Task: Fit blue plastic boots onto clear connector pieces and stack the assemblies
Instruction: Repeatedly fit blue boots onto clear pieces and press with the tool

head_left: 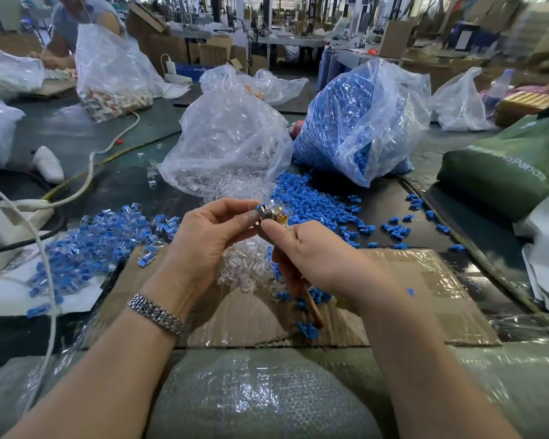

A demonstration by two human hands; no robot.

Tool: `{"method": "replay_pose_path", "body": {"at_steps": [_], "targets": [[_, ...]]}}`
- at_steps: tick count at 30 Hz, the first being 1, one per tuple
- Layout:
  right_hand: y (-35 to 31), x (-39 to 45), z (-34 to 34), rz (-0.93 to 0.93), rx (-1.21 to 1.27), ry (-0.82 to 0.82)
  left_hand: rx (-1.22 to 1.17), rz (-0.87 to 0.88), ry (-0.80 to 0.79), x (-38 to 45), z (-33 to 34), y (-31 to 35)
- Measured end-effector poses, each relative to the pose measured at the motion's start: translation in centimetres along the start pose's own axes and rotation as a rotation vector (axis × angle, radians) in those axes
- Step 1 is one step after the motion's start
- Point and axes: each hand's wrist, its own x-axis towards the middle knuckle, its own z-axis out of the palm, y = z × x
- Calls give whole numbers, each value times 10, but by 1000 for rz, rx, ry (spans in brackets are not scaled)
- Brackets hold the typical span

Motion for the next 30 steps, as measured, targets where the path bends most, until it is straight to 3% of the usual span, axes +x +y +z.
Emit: {"method": "replay_pose_path", "body": {"at_steps": [6, 10, 12, 15, 19, 26, 28, 30], "targets": [[4, -4, -14, 32, 143, -131, -52, 2, -6, 1, 0, 3], [10, -6, -31, 36, 109, 16, -213, -53, -32, 4, -8, 5], [15, -4, -39, 42, -13, 182, -268, -85, -115, 3, -13, 6], [29, 5, -43, 142, -389, 355, -290, -117, -189, 2, -14, 7], [44, 19, -40, 343, -612, 297, -273, -140, -209, 1, -12, 7], [41, 23, -29, 401, -703, 252, -221, -188, -195, 0, -9, 7], [38, 18, -29, 360, -718, 314, -205, -199, -194, 0, -10, 7], [33, 15, -30, 129, -541, 447, -193, -204, -182, 0, -10, 7]]}}
